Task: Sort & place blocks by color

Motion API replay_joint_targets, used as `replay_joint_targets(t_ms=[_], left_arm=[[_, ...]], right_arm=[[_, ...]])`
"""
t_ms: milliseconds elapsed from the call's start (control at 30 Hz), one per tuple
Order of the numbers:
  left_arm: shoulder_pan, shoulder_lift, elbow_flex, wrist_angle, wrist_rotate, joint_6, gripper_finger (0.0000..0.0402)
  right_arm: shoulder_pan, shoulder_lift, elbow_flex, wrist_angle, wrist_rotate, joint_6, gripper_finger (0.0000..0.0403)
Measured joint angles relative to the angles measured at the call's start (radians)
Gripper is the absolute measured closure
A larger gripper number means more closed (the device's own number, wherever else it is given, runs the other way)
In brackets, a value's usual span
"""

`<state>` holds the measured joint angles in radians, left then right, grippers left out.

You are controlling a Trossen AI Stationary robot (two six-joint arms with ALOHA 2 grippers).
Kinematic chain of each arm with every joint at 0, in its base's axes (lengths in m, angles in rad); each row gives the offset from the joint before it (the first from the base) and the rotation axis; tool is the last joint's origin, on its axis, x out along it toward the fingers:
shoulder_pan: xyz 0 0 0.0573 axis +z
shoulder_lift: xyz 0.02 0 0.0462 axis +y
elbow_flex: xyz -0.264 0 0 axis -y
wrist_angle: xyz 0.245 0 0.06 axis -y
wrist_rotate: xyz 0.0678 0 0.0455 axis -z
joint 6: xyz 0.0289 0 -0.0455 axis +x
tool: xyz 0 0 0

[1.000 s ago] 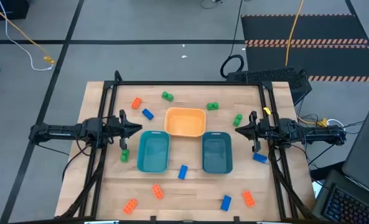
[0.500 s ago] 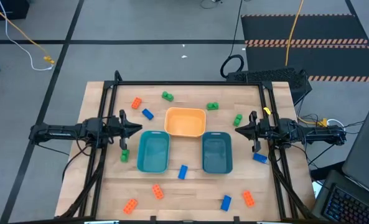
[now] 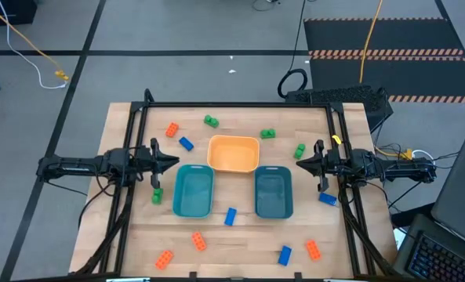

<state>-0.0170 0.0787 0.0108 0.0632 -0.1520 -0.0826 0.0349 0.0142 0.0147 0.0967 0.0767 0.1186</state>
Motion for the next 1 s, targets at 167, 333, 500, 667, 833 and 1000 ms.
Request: replay_joint_targets(t_ms=[167,333,500,667,833,1000], left_arm=[[0.0,0.0,0.0,0.0,0.0,0.0,0.036],[0.0,0.0,0.0,0.0,0.0,0.0,0.036],[0.0,0.0,0.0,0.0,0.0,0.0,0.036],[0.0,0.0,0.0,0.0,0.0,0.0,0.036],[0.0,0.0,0.0,0.0,0.0,0.0,0.036],[0.0,0.0,0.0,0.027,0.0,-0.022,0.036]], right_arm=[[0.0,0.0,0.0,0.0,0.0,0.0,0.0403],[0.0,0.0,0.0,0.0,0.0,0.0,0.0403],[0.0,0.0,0.0,0.0,0.0,0.0,0.0403],[0.0,0.0,0.0,0.0,0.0,-0.008,0.0403],[0.0,0.0,0.0,0.002,0.0,0.038,0.0403],[0.0,0.0,0.0,0.005,0.0,0.091,0.0403]])
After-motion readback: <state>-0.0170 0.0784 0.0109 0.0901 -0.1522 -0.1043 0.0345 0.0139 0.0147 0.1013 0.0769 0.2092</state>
